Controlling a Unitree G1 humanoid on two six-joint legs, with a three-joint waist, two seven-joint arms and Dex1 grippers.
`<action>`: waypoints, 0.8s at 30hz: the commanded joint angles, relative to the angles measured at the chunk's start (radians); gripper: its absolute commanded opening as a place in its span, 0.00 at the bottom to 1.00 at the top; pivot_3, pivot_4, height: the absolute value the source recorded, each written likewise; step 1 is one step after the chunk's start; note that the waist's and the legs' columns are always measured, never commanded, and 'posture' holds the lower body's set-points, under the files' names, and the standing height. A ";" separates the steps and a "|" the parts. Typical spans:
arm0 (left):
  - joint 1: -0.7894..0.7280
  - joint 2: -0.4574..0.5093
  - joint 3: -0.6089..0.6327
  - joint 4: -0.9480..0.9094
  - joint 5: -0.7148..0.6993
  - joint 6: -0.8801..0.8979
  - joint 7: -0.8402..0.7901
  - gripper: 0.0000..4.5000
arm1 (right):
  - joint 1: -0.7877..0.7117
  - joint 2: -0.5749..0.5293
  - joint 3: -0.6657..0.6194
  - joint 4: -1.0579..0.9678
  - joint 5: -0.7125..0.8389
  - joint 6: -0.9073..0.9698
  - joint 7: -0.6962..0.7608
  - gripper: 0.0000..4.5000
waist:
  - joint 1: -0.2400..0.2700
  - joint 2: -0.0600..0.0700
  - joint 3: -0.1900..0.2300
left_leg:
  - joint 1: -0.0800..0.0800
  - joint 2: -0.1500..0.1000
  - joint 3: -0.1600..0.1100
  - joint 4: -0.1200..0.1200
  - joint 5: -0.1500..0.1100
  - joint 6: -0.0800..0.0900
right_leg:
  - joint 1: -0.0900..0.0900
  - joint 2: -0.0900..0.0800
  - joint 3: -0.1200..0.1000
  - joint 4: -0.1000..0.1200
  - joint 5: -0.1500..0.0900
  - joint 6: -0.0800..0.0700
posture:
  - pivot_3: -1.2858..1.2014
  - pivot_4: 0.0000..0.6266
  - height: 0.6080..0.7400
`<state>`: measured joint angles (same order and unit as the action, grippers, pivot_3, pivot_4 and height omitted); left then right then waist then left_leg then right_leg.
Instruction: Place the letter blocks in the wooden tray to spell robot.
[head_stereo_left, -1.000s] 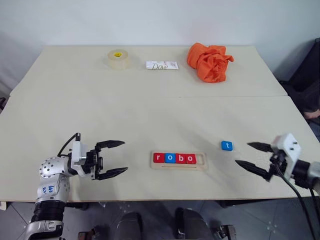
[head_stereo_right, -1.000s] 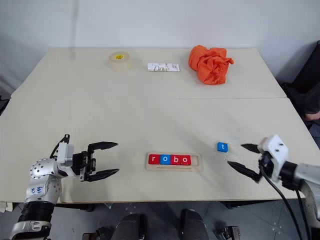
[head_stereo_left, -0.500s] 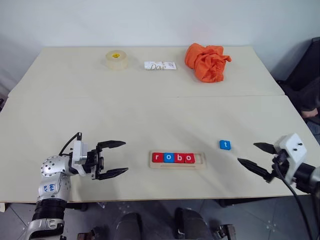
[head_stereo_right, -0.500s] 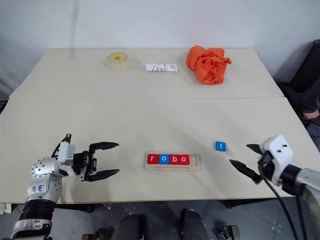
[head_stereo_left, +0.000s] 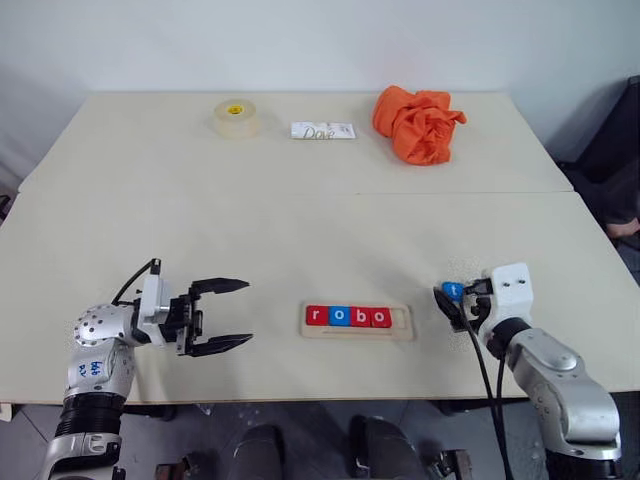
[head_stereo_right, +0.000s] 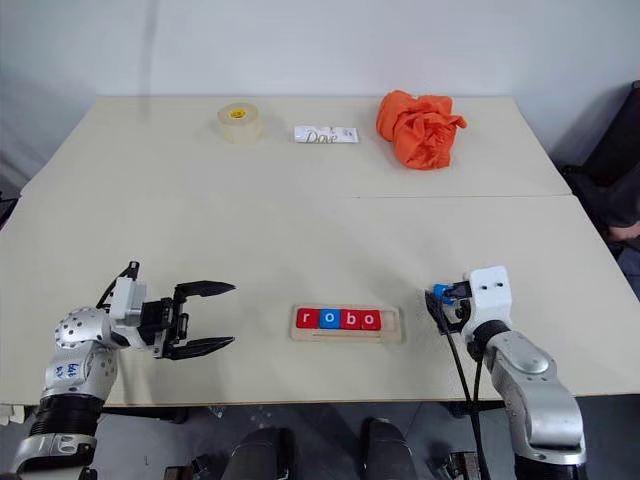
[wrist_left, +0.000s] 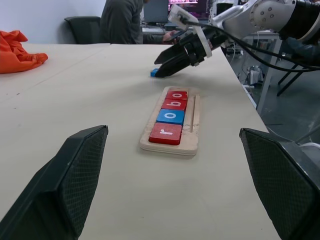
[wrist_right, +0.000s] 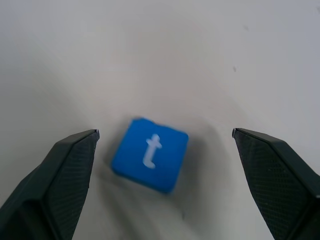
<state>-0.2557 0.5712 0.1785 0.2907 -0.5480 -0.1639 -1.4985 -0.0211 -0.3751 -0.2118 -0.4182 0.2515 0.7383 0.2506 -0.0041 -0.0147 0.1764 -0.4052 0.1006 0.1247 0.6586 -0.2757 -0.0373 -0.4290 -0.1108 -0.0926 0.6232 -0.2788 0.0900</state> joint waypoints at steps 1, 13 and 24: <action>-0.005 0.011 0.009 -0.017 -0.010 0.000 -0.002 1.00 | 0.008 0.035 0.012 -0.018 -0.009 0.010 -0.040 0.99 | 0.000 0.000 0.000 | 0.000 0.000 0.000 0.000 0.000 0.000 | 0.000 0.000 0.000 0.000 0.000 0.000 | 0.52 0.24 1.00; -0.016 -0.002 0.002 -0.006 -0.004 -0.009 -0.001 1.00 | -0.010 0.067 0.018 -0.028 -0.005 0.039 -0.091 0.51 | -0.009 0.000 -0.001 | 0.001 0.001 0.000 0.000 0.000 0.000 | 0.000 0.000 0.000 0.000 0.000 0.000 | 0.52 0.24 1.00; -0.018 -0.002 0.000 0.002 -0.009 -0.006 -0.015 1.00 | 0.136 0.065 0.003 -0.318 0.081 0.152 -0.071 0.33 | 0.000 0.000 0.000 | 0.000 0.000 -0.001 -0.003 0.000 0.000 | 0.000 0.001 0.000 -0.001 0.000 -0.001 | 0.52 0.24 1.00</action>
<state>-0.2662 0.5667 0.1767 0.2950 -0.5479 -0.1644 -1.4993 0.0981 -0.3034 -0.1893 -0.6709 0.3129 0.8799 0.1717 -0.0040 -0.0151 0.1760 -0.4051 0.1009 0.1242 0.6557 -0.2757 -0.0372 -0.4293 -0.1103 -0.0927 0.6219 -0.2793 0.0893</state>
